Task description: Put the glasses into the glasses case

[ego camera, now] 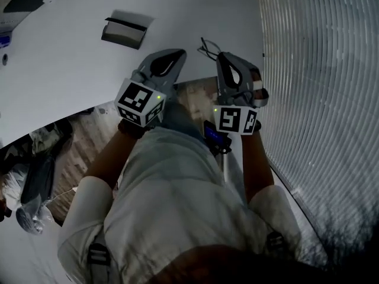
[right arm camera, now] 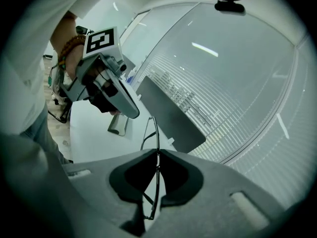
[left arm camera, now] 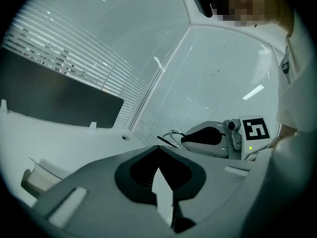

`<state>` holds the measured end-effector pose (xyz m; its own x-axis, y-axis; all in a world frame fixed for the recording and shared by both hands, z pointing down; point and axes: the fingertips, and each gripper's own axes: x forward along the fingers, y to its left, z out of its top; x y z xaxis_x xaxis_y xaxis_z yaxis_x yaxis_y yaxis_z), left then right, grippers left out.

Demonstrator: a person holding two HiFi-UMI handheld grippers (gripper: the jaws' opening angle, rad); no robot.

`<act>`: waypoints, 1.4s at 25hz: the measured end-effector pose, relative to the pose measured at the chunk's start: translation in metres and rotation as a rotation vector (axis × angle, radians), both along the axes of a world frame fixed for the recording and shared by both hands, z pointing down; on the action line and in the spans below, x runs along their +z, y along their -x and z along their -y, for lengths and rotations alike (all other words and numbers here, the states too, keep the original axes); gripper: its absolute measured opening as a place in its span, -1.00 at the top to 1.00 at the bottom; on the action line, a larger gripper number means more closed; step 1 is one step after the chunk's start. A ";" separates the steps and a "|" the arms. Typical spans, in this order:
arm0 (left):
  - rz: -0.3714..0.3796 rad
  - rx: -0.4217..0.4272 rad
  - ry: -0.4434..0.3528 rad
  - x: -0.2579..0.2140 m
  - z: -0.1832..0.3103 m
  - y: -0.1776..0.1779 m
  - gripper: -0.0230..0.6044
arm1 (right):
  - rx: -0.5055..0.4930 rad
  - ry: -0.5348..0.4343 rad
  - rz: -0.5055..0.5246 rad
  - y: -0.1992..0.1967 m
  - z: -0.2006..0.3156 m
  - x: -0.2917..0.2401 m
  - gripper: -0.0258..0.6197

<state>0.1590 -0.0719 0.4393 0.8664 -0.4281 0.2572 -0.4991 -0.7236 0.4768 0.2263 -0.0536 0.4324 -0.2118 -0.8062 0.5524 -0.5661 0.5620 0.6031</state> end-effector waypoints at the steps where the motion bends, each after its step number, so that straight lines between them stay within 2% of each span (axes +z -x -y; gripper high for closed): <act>1: -0.005 0.000 -0.018 -0.016 -0.003 -0.001 0.93 | 0.008 -0.013 0.006 -0.001 -0.005 -0.016 0.86; 3: -0.012 0.004 -0.044 -0.047 -0.013 -0.005 0.93 | 0.035 -0.028 0.019 -0.005 -0.019 -0.045 0.86; 6: -0.016 0.008 -0.052 -0.064 -0.025 -0.008 0.93 | 0.063 -0.034 0.042 -0.008 -0.031 -0.060 0.86; 13: -0.006 -0.011 -0.061 -0.062 -0.028 -0.002 0.93 | 0.026 -0.050 0.046 0.002 -0.029 -0.062 0.86; 22: 0.027 -0.111 -0.067 -0.061 -0.023 0.020 0.93 | -0.074 -0.041 0.082 0.026 -0.017 -0.058 0.86; 25: 0.030 -0.146 -0.072 -0.063 -0.020 0.038 0.93 | -0.104 -0.035 0.091 0.044 -0.013 -0.060 0.86; 35: 0.055 -0.309 -0.062 -0.049 -0.017 0.142 0.93 | -0.272 -0.033 0.123 0.150 0.001 -0.054 0.86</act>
<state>0.0174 -0.0551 0.3901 0.6786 -0.6850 0.2653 -0.7234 -0.5605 0.4031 0.0759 -0.0544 0.3779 -0.4868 -0.7273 0.4838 -0.4673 0.6847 0.5593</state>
